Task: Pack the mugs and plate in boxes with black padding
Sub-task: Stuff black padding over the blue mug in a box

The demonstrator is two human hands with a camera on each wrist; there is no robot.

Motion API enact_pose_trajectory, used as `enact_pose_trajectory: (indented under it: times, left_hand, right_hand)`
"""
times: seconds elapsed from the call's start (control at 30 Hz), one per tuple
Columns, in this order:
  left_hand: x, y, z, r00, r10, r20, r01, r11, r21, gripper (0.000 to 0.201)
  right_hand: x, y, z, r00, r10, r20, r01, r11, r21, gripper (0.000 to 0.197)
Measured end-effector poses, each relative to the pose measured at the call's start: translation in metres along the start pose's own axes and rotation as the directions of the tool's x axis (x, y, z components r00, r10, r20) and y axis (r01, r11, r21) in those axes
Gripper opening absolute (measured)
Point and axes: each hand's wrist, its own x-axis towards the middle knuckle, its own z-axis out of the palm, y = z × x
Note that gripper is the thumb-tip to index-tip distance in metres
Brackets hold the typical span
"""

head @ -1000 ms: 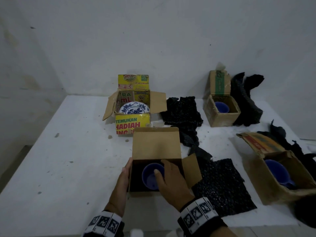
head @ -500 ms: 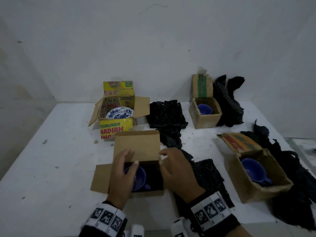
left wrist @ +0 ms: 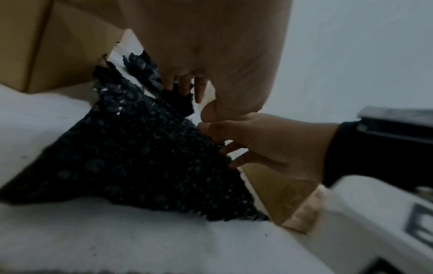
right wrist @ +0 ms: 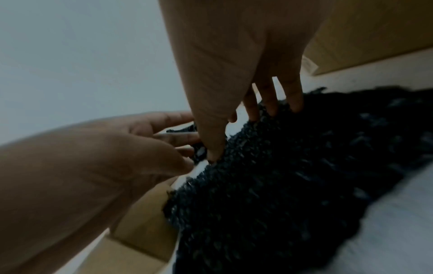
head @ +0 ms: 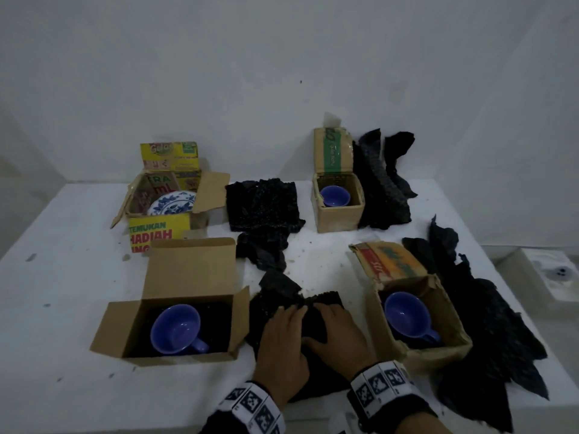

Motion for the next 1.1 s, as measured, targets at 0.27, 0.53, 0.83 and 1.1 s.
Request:
enact_pose_trajectory:
  times: [0.27,0.53,0.83,1.1]
  left_hand:
    - [0.014,-0.013,0.014,0.985,-0.173,0.002,0.163,0.932,0.323,0.066]
    - [0.016,-0.011,0.019,0.982,-0.002,-0.188,0.048,0.969,0.242,0.05]
    - [0.022,0.025,-0.022,0.929,0.14,-0.344,-0.118,0.99,0.084,0.017]
    - [0.017,0.044,-0.087,0.876,0.246,-0.415,-0.329,0.933,-0.143,0.029]
  right_hand:
    - [-0.003,0.014,0.03,0.996,-0.075,-0.047,0.069,0.99,-0.127,0.051]
    - [-0.005,0.009,0.005,0.979,-0.034,-0.199,0.059,0.99,0.124,0.024]
    - [-0.02,-0.012,-0.059,0.922,-0.083,-0.378,0.233,0.899,0.371,0.012]
    - [-0.027,-0.05,-0.112,0.768,-0.169,-0.618,0.53,0.708,0.466,0.013]
